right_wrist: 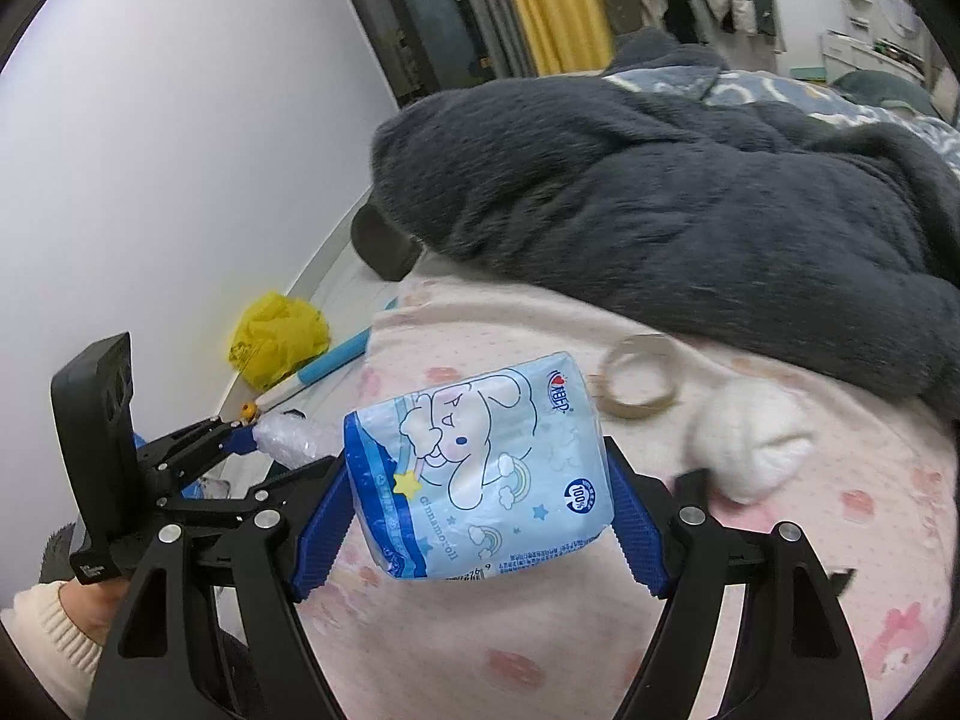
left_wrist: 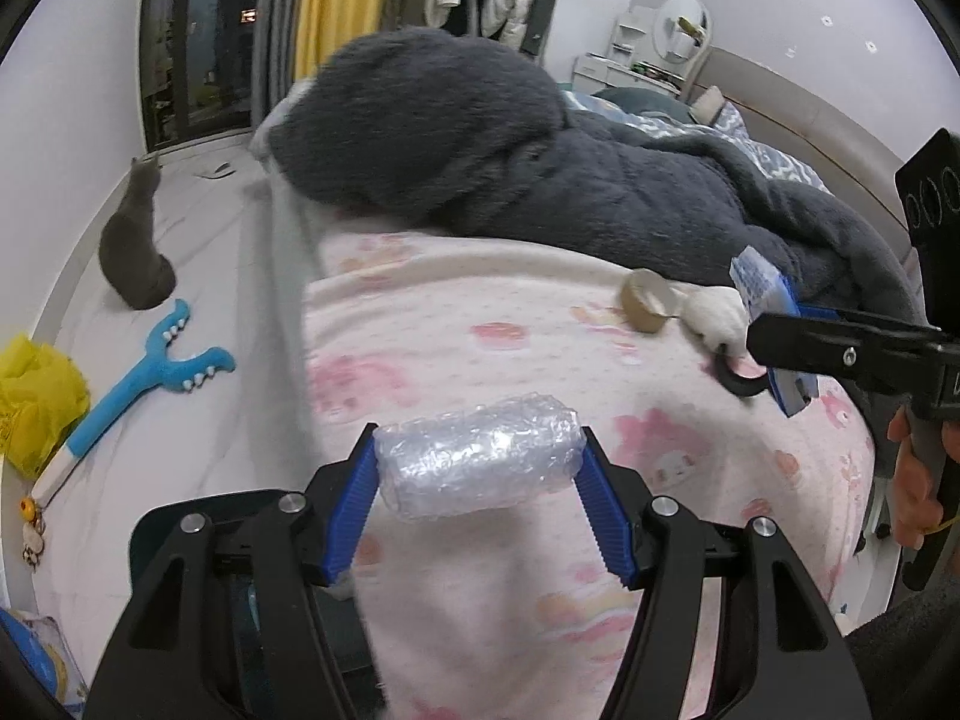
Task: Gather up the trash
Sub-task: 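Carry the wet-wipe pack and bubble-wrap roll over the green bin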
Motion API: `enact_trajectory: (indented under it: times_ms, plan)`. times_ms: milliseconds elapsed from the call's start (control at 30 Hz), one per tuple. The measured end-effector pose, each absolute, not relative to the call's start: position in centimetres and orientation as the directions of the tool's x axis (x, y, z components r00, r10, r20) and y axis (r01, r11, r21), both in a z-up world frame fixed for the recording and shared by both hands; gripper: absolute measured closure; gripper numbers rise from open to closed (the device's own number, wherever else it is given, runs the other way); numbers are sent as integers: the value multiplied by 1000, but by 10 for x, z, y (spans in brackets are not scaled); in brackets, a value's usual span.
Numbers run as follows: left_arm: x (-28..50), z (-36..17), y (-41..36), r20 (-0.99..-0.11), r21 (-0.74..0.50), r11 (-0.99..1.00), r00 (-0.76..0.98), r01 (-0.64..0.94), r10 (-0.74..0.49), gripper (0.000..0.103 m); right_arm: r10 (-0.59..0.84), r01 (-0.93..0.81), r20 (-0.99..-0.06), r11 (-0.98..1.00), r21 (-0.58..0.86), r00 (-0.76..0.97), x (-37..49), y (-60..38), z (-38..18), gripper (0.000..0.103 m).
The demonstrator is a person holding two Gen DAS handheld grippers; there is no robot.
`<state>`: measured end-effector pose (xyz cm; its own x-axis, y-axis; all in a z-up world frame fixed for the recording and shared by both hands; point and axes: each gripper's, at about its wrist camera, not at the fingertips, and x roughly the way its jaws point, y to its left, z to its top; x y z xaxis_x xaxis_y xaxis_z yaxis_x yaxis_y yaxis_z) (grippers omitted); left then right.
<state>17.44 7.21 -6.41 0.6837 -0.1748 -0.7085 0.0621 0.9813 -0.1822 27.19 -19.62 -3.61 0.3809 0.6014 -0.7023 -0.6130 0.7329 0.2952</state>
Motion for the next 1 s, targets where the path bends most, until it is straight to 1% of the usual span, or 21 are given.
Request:
enact_trajectory:
  times_ms: [167,400,767,1000]
  plan:
    - [164,-66,103,-712,-182,983,688,16,-143,37,609,-639,-710,712,291,355,267,-169,-37,26]
    - [150,-83,147,-746,-168,984,660,-55,-90,37,635,-680,-705,669,299,314,258,-122,-34,26]
    - [128,-129,213,-820,-151,973,572,-174,-25,37,648,-745,-724,599,293,236,238,-47,-42,26]
    - [117,-157,237,-864,-142,969,504,-203,-21,37,645,-776,-740,560,289,190,224,-9,-52,26]
